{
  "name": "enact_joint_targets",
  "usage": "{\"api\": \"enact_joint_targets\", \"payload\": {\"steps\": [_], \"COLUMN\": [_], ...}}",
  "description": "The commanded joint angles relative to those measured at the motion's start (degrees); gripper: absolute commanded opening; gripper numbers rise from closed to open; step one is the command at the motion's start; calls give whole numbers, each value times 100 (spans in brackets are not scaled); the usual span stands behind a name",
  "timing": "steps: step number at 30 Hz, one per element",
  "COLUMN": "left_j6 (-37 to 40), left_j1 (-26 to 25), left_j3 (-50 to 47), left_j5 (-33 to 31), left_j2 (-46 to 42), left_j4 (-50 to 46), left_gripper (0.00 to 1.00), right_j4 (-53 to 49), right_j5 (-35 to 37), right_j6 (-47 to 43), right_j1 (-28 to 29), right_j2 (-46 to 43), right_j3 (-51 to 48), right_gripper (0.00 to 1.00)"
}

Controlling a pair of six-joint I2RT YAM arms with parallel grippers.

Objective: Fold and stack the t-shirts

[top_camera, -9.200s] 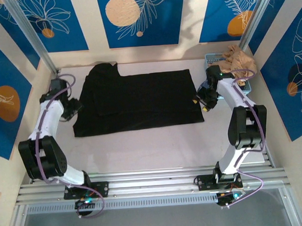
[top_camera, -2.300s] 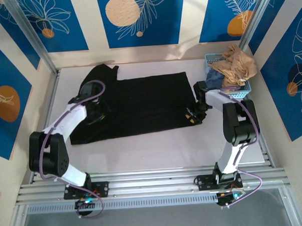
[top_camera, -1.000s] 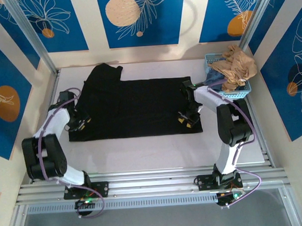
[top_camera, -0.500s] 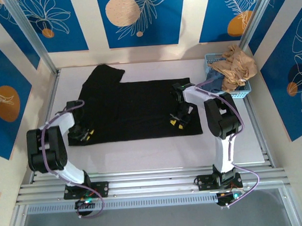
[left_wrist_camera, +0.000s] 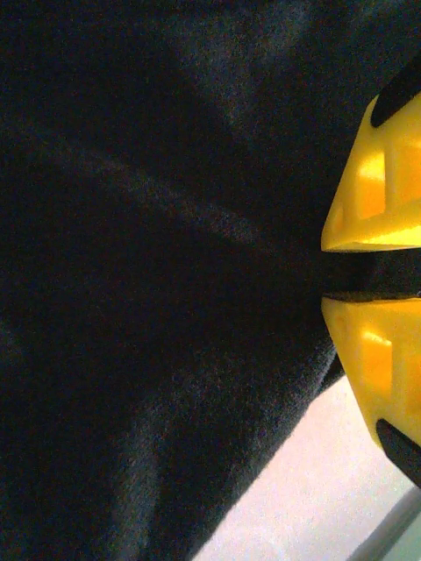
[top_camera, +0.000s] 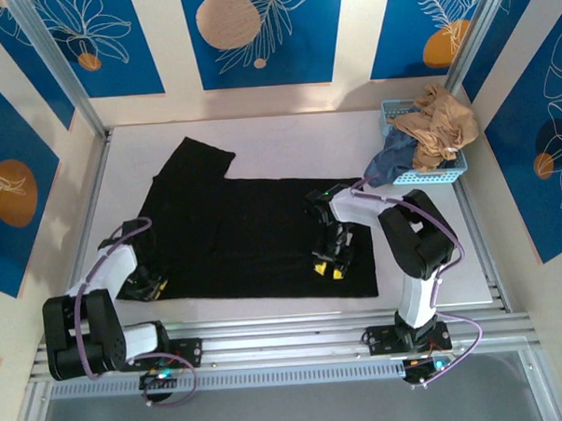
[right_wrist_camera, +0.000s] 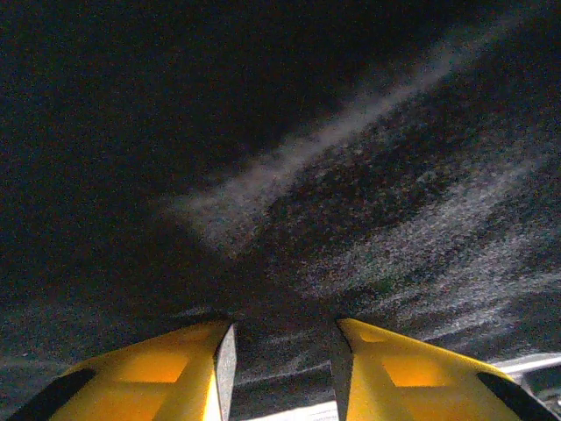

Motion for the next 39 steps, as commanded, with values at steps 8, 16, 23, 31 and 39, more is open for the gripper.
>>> {"api": "enact_joint_targets", "payload": {"steps": [8, 16, 23, 31, 39], "left_j6": [-312, 888, 2144, 2495, 2168], "left_j1": [121, -422, -768, -751, -742], "left_j3": [504, 3659, 6576, 9137, 11094], "left_j5": [-374, -79, 246, 267, 256], "left_j2": [-240, 1561, 4043, 6257, 8064], "left_j4": [-780, -150, 261, 827, 1392], "left_gripper": [22, 39, 45, 48, 53], "right_j4": [-217, 1108, 2279, 2183, 2017], "right_j5": [673, 348, -704, -905, -830], "right_j6": [-33, -1272, -1879, -1953, -1849], "right_j1": [12, -990, -2032, -2293, -2300], "right_j2": [-649, -1576, -1353, -756, -836], "right_j3": [293, 674, 1034, 1754, 1793], "right_gripper": [38, 51, 57, 59, 59]}}
